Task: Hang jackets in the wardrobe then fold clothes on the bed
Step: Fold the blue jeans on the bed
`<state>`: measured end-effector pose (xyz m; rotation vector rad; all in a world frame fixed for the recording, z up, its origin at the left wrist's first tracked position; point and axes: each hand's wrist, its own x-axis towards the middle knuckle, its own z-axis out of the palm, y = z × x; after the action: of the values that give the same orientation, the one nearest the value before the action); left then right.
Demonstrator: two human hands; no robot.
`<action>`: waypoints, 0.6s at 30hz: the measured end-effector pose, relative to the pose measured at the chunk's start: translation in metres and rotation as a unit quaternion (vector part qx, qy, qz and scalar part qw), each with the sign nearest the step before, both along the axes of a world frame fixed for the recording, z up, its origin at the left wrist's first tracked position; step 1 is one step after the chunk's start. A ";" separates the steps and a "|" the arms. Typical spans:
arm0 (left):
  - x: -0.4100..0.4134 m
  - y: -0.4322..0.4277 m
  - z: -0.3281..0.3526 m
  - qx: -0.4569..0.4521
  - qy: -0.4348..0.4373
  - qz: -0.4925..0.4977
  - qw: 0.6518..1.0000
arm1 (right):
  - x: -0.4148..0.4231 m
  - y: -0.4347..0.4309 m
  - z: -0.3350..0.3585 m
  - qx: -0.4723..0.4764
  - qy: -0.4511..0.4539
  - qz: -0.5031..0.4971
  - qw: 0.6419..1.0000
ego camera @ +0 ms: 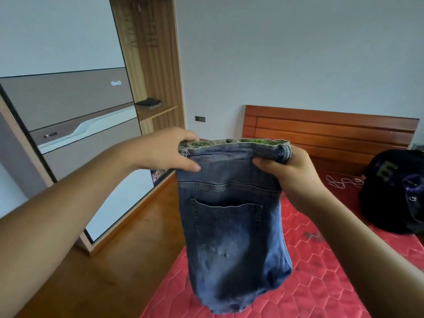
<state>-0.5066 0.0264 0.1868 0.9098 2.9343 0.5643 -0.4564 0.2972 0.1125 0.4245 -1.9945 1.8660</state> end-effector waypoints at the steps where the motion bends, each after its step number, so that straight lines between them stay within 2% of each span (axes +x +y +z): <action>1: 0.002 -0.004 -0.010 0.055 -0.026 0.004 0.998 | 0.003 0.002 -0.002 -0.003 -0.013 0.001 1.000; 5: 0.021 -0.002 -0.046 0.234 -0.067 0.006 0.970 | 0.027 0.006 -0.002 -0.008 -0.031 0.001 0.999; 8: 0.040 -0.002 -0.052 0.367 -0.118 -0.037 0.922 | 0.048 0.014 0.005 -0.045 -0.015 0.018 0.999; 11: 0.046 0.001 -0.052 0.450 -0.164 -0.081 0.874 | 0.062 0.022 0.013 -0.054 0.001 0.025 0.998; 13: 0.040 0.008 -0.057 0.479 -0.183 -0.086 0.854 | 0.063 0.027 0.012 -0.061 0.002 0.014 0.998; 15: 0.031 0.018 -0.068 0.487 -0.190 -0.076 0.849 | 0.057 0.035 0.000 -0.069 -0.018 0.001 0.997; 16: 0.026 0.023 -0.075 0.478 -0.186 -0.071 0.855 | 0.052 0.042 -0.011 -0.065 -0.031 -0.004 0.997; 18: 0.016 0.034 -0.093 0.426 -0.161 -0.055 0.889 | 0.044 0.054 -0.034 -0.047 -0.070 -0.023 0.996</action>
<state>-0.4911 0.0602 0.0934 0.8719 2.2608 1.8546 -0.4123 0.3515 0.0783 0.2257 -1.9765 1.9993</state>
